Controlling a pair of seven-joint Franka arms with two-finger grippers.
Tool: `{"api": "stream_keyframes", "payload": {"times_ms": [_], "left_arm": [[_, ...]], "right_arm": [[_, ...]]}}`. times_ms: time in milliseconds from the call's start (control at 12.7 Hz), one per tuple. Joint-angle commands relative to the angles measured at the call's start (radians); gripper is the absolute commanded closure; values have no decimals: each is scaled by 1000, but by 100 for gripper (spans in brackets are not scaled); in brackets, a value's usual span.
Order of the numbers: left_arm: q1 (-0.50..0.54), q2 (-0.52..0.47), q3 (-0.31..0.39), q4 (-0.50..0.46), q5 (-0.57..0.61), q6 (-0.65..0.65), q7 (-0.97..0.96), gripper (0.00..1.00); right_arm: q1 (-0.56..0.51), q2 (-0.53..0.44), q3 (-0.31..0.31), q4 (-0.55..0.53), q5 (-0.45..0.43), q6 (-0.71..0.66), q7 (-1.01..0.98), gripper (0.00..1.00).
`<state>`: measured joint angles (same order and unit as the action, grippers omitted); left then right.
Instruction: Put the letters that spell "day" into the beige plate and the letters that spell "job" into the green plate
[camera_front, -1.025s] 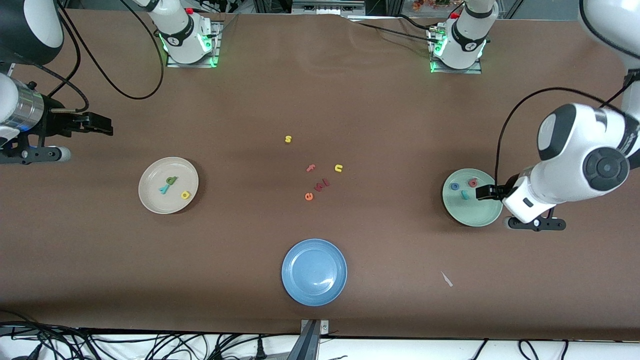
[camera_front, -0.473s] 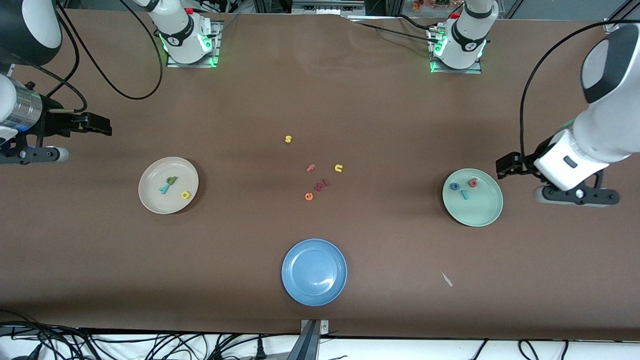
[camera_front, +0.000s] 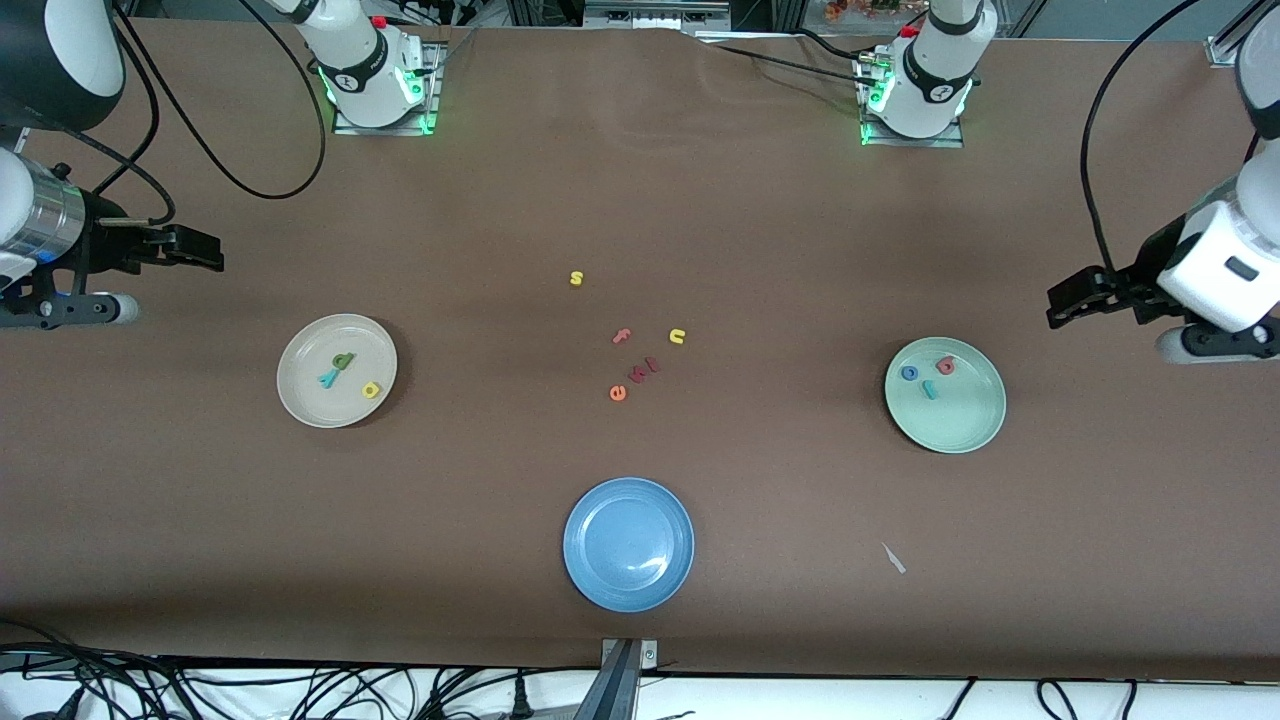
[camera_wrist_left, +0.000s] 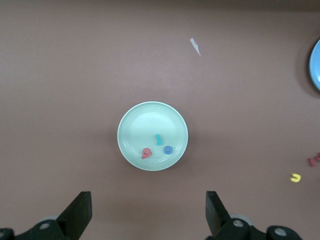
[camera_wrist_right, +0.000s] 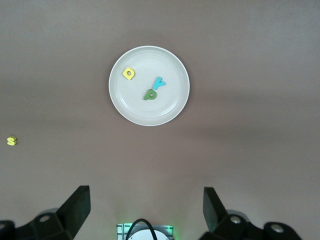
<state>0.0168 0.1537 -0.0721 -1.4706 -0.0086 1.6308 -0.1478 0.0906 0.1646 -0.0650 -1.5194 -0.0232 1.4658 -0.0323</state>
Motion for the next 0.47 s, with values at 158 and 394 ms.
{"api": "stream_keyframes", "payload": {"times_ms": [158,394], "left_arm": [[-23,-229,26,-301,-18,158,98,0],[-8,-215,29,-283,-11,124,235,0]], "right_arm": [[0,3,2,11,-15,5,3,0],[-3,3,2,11,-12,16,5,0]]}}
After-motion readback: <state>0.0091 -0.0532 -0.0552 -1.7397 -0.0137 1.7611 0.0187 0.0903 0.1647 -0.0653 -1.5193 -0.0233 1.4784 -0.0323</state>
